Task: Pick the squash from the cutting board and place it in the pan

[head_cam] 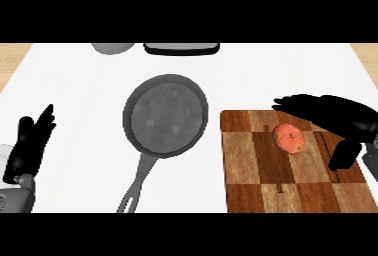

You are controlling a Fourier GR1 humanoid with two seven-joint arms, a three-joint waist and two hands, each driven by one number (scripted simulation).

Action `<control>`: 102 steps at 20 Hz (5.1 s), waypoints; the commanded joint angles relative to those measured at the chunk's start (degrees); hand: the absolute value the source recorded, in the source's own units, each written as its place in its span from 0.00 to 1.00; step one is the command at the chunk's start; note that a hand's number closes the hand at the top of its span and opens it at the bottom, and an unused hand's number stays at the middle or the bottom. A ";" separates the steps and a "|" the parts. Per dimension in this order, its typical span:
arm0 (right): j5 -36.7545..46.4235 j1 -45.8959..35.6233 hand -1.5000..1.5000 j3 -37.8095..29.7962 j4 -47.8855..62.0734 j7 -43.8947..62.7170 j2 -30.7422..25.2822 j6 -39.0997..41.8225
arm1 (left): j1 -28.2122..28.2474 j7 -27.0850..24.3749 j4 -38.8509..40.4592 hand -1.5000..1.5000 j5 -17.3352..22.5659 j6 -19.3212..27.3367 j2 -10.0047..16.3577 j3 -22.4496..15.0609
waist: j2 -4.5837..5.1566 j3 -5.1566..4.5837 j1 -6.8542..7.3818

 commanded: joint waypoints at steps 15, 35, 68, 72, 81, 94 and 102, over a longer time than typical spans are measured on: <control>15.78 -0.49 0.00 -2.49 8.65 -5.31 12.57 -1.95 | -1.16 0.89 0.78 0.50 -1.59 -4.81 -0.74 4.36 | 0.04 0.00 0.17; 28.28 -2.19 1.00 -5.61 18.35 -12.73 16.91 -15.30 | -2.51 5.81 -4.10 0.50 -7.16 -1.13 -5.94 2.78 | 0.05 0.02 0.12; 18.02 3.87 1.00 -9.50 -20.48 26.88 41.75 -15.97 | -1.63 1.62 -1.54 0.50 -6.14 -5.64 -4.03 6.13 | 0.01 0.00 0.21; 12.66 -7.88 1.00 -10.14 -6.20 31.25 41.90 -22.32 | -1.79 1.74 -2.00 0.50 -5.92 -5.89 -4.99 5.55 | 0.19 -0.01 0.85; 2.46 -19.92 1.00 -1.99 21.37 33.23 41.99 -40.77 | -4.11 0.42 2.02 0.50 -6.59 -5.74 -4.38 6.47 | 0.45 -0.01 1.53; -21.12 -30.85 1.00 8.54 48.33 24.58 42.00 -54.57 | -5.67 1.45 0.02 0.50 -7.34 -6.95 -7.03 2.81 | 1.56 0.04 6.26; -34.03 -32.63 0.00 11.41 52.06 20.33 42.00 -53.84 | -9.37 0.50 3.01 0.50 -7.75 -6.62 -7.32 2.79 | 2.24 0.05 8.20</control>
